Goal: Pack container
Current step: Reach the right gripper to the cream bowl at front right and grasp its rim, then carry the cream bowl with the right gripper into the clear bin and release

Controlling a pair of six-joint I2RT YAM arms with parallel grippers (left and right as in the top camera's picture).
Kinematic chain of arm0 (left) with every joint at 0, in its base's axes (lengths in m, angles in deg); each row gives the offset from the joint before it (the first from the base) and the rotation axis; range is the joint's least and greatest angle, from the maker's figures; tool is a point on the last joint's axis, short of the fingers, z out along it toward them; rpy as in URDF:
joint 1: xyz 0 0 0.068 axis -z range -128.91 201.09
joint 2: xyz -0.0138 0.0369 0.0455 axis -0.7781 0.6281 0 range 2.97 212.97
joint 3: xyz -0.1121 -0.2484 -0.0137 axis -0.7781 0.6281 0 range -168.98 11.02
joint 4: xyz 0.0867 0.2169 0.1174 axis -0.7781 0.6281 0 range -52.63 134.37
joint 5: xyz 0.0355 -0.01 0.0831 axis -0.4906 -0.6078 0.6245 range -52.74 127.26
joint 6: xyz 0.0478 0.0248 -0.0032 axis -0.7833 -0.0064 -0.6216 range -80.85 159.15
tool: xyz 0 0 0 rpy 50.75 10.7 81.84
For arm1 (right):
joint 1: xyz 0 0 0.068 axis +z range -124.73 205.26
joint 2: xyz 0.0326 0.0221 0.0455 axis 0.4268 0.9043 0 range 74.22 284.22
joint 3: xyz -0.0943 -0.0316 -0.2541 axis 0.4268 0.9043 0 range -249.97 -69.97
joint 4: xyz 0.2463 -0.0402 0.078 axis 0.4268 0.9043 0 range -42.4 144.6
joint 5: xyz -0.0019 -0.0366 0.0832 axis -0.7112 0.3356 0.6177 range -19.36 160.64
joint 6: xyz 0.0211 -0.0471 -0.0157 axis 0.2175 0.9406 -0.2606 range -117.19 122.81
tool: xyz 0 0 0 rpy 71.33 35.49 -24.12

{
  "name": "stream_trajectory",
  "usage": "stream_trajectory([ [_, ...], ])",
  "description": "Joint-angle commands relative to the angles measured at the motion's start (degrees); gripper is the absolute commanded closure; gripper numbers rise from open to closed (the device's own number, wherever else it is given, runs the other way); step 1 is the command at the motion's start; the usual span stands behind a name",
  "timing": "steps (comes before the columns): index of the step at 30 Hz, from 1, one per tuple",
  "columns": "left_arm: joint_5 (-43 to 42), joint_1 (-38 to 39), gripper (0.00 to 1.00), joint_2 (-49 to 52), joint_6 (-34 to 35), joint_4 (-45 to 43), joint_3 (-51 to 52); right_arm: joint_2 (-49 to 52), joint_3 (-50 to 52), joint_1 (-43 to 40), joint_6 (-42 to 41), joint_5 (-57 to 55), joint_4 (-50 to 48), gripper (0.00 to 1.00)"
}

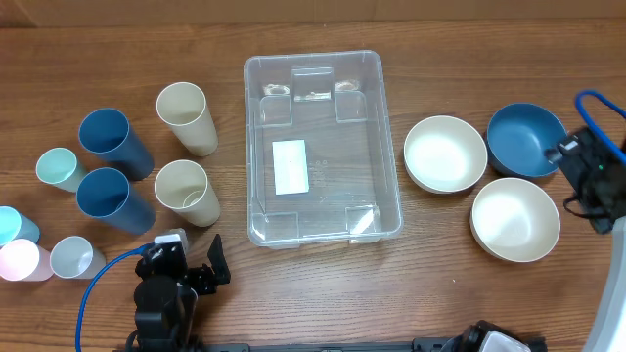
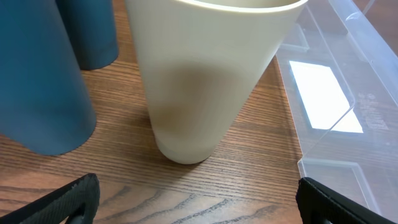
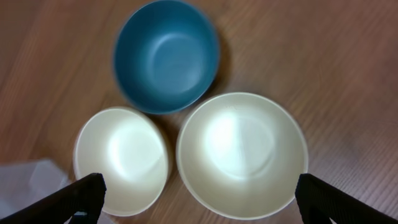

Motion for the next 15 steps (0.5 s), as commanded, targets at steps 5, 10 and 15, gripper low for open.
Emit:
stream_trajectory([
  [5,-0.5,-0.3,0.0,-0.6,0.5,0.0,0.2,-0.2,24.7,-9.9,-7.4,1.4,-9.0,0.0],
  [10,-0.5,-0.3,0.0,-0.6,0.5,0.0,0.2,-0.1,39.3,-9.9,-9.7,2.0,-21.2,0.04],
  [15,-0.5,-0.3,0.0,-0.6,0.5,0.0,0.2,-0.1,45.3,-9.9,-9.8,2.1,-28.2,0.38],
])
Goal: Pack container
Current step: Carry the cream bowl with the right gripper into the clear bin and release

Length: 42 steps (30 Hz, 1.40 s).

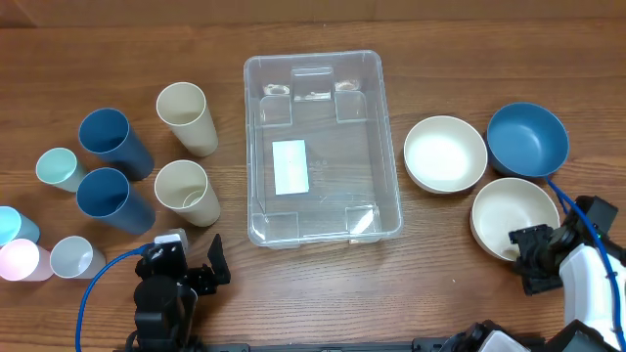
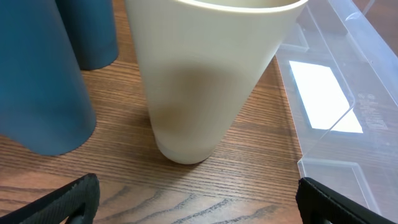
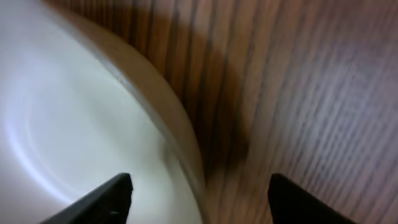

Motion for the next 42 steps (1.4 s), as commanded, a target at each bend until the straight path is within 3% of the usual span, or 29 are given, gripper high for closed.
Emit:
stream_trajectory([
  [1,-0.5,-0.3,0.0,-0.6,0.5,0.0,0.2,-0.5,2.4,-0.1,-0.8,-0.4,-2.9,0.41],
  [3,-0.5,-0.3,0.0,-0.6,0.5,0.0,0.2,-0.5,2.5,-0.1,-0.7,-0.4,-3.4,0.58],
  [5,-0.5,-0.3,0.0,-0.6,0.5,0.0,0.2,-0.5,2.5,-0.1,-0.7,-0.4,-3.3,0.87],
  [6,-0.5,-0.3,0.0,-0.6,0.5,0.0,0.2,-0.5,2.4,-0.1,-0.7,-0.4,-2.9,0.96],
  [10,-0.5,-0.3,0.0,-0.6,0.5,0.0,0.2,-2.9,2.2,-0.1,1.4,-0.4,0.2,0.96],
  [15,-0.5,-0.3,0.0,-0.6,0.5,0.0,0.2,-15.7,-3.8,-0.1,1.9,-0.3,10.8,0.96],
  [16,-0.5,-0.3,0.0,-0.6,0.5,0.0,0.2,-19.1,-7.2,-0.1,2.0,-0.1,13.9,0.96],
  [17,-0.5,-0.3,0.0,-0.6,0.5,0.0,0.2,-24.0,-18.8,0.1,8.0,12.4,20.1,0.96],
  [21,-0.5,-0.3,0.0,-0.6,0.5,0.0,0.2,-21.8,-29.2,5.6,11.5,19.8,22.9,0.96],
  [23,-0.5,-0.3,0.0,-0.6,0.5,0.0,0.2,-18.9,-34.5,12.3,13.7,19.8,23.1,0.96],
  [26,-0.5,-0.3,0.0,-0.6,0.5,0.0,0.2,-10.0,-44.2,28.9,15.5,18.1,21.7,0.96],
  [31,-0.5,-0.3,0.0,-0.6,0.5,0.0,0.2,12.2,-56.9,53.2,18.9,6.6,15.1,0.96],
  [36,-0.5,-0.3,0.0,-0.6,0.5,0.0,0.2,31.6,-61.0,58.4,19.8,1.8,3.9,0.96],
  [42,-0.5,-0.3,0.0,-0.6,0.5,0.0,0.2,44.8,-61.0,58.0,19.3,1.7,-7.6,0.96],
])
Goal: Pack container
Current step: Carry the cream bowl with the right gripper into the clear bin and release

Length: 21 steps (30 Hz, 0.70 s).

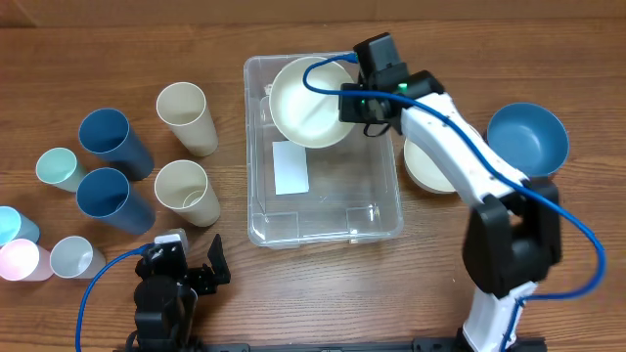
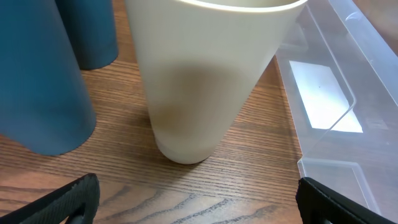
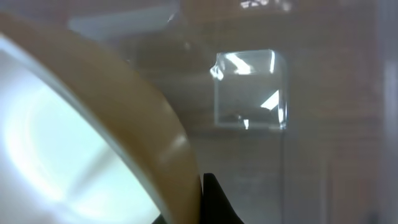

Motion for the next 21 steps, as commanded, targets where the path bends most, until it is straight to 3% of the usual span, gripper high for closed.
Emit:
stream_trajectory([
  [1,-0.5,-0.3,0.0,-0.6,0.5,0.0,0.2,2.7,-1.8,-0.5,-0.5,-0.5,-2.6,0.96],
  [4,-0.5,-0.3,0.0,-0.6,0.5,0.0,0.2,3.2,-1.8,-0.4,-1.2,-0.2,-2.6,0.96],
  [5,-0.5,-0.3,0.0,-0.6,0.5,0.0,0.2,3.2,-1.9,-0.4,-1.2,-0.2,-2.6,0.86],
  [6,-0.5,-0.3,0.0,-0.6,0.5,0.0,0.2,3.2,-1.9,-0.4,-1.3,-0.1,-2.6,0.59],
  [7,-0.5,-0.3,0.0,-0.6,0.5,0.0,0.2,3.0,-2.0,-0.4,-1.3,-0.1,-2.6,0.44],
  [9,-0.5,-0.3,0.0,-0.6,0.5,0.0,0.2,2.0,-2.7,-0.4,-1.3,-0.1,-2.2,0.37],
  [13,-0.5,-0.3,0.0,-0.6,0.5,0.0,0.2,-3.5,-6.4,-0.5,-1.3,-0.2,1.4,0.32],
  [16,-0.5,-0.3,0.0,-0.6,0.5,0.0,0.2,-11.1,-11.3,-2.8,-1.3,-1.5,9.4,0.29],
  [21,-0.5,-0.3,0.0,-0.6,0.5,0.0,0.2,-21.4,-13.9,-17.4,-3.5,-6.4,22.4,0.18],
])
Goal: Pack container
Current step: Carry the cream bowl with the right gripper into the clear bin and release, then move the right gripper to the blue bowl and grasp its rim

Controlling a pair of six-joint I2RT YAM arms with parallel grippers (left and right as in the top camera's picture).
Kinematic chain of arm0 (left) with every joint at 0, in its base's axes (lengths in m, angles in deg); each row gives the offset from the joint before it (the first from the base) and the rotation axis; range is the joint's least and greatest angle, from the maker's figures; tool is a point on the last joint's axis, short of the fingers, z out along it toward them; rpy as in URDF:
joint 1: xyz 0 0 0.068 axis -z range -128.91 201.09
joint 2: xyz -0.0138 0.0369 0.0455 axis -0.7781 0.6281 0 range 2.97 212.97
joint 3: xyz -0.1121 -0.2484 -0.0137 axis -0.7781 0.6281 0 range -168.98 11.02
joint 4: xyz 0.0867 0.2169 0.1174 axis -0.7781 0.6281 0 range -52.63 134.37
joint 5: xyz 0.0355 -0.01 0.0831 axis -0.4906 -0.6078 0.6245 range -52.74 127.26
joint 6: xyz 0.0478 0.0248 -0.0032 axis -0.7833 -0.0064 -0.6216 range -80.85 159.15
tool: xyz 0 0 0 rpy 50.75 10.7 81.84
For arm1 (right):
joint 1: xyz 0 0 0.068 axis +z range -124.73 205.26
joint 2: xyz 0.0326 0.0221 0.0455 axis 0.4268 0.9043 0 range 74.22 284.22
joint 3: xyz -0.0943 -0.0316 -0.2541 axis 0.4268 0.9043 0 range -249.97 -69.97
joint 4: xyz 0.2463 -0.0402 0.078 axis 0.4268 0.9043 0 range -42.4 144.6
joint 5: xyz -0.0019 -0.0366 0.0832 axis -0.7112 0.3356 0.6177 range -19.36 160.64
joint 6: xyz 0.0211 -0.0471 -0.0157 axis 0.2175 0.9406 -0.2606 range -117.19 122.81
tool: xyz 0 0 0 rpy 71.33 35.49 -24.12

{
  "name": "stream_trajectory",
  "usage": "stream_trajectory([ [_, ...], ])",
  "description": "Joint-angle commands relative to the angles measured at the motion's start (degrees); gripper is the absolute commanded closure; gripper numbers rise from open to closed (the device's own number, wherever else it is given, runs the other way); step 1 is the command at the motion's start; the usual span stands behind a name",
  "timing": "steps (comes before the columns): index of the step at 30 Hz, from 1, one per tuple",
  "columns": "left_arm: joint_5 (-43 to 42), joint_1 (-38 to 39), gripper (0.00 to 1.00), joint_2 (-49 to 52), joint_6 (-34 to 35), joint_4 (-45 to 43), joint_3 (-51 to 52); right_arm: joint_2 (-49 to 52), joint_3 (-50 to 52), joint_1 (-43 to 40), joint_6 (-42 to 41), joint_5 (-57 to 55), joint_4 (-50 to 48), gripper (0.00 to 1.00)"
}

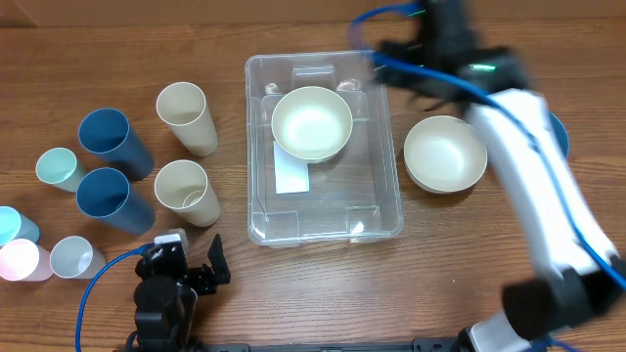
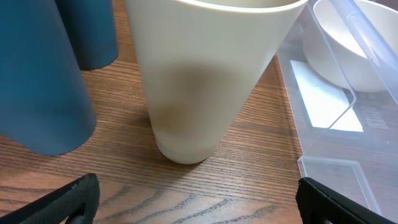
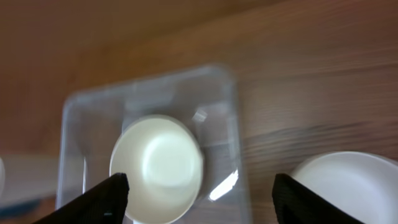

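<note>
The clear plastic container (image 1: 383, 186) sits mid-table. A cream bowl (image 1: 311, 122) lies upright inside its far half, also seen in the right wrist view as the cream bowl (image 3: 158, 168) and past the container wall (image 2: 348, 93) as the bowl (image 2: 348, 50). My right gripper (image 3: 202, 199) hangs open and empty high above the container's right edge. A second cream bowl (image 1: 445, 154) stands on the table to the right. My left gripper (image 2: 196, 202) rests open near the front edge, facing a cream cup (image 2: 199, 74).
Left of the container stand two cream cups (image 1: 186, 117), two dark blue cups (image 1: 115, 142) and several small pastel cups (image 1: 59, 168). A blue bowl (image 1: 559, 132) is mostly hidden behind my right arm at the far right.
The cream bowl was held by its rim over the container's far end; it now lies in the container. My right gripper has let go and stands higher, open, further back and right.
My right gripper first hung open over three bowls on the right. Then it was low at the near cream bowl's rim. Later it held that bowl over the container, where the bowl now lies released. The left arm stayed still throughout.
</note>
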Motion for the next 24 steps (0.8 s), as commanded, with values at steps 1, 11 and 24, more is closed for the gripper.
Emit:
stream_trajectory([
  [1,-0.5,-0.3,0.0,-0.6,0.5,0.0,0.2,-5.9,-1.6,-13.9,-1.6,-4.1,6.2,0.18],
  [11,-0.5,-0.3,0.0,-0.6,0.5,0.0,0.2,3.3,15.9,-43.3,-9.3,3.8,8.1,0.12],
  [24,-0.5,-0.3,0.0,-0.6,0.5,0.0,0.2,8.0,35.3,-45.7,-10.6,9.6,-15.8,0.52],
])
